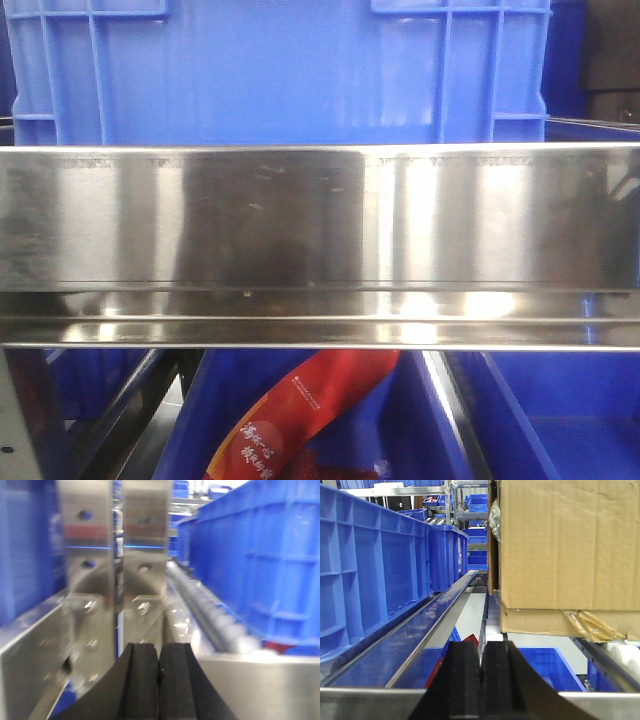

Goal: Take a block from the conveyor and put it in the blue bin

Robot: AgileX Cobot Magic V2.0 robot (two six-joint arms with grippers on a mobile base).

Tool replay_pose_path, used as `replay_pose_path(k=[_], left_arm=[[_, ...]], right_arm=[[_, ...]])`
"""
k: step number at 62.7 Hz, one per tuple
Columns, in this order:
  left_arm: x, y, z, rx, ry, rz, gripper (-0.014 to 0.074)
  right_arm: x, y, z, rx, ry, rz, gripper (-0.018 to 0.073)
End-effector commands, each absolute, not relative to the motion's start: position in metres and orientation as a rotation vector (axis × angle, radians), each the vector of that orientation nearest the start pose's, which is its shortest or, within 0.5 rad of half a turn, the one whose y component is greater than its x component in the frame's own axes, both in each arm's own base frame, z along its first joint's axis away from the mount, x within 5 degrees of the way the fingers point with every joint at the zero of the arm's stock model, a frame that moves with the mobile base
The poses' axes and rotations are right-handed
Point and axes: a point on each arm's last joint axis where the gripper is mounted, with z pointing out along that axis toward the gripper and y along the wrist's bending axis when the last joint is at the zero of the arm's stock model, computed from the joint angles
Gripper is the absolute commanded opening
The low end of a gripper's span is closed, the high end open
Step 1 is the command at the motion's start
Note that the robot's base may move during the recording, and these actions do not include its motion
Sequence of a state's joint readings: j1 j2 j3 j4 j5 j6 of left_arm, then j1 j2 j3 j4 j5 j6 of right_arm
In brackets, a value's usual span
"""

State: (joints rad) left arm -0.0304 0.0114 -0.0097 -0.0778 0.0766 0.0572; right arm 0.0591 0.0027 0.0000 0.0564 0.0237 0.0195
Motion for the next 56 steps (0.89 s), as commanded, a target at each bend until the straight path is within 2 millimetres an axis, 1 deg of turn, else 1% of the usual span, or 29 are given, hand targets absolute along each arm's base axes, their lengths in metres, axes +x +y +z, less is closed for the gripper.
replay_pose_path(k=[1,10,26,56], left_arm=[[0.0564,-0.0015,0.2089,0.000,1.531,-0.039,-0.0111],[0.0564,-0.0020,0.2061,0.005,1.562,-0.044,-0.0111],[0.0562,-0.0015,0.2121,0.001,1.496,-0.041,-0.0111],[0.0562,-0.0014,0.2121,0.000,1.496,-0.039,-0.0111]], right_arm=[[0.0562,0.0030,0.2119,0.007,1.498,0.093,-0.0162],[0.0562,0.0030,0.2119,0.007,1.498,0.093,-0.0162],[0.0562,0.0030,0.2119,0.007,1.498,0.093,-0.0162],[0.0562,0.0030,0.2119,0.007,1.498,0.093,-0.0162]])
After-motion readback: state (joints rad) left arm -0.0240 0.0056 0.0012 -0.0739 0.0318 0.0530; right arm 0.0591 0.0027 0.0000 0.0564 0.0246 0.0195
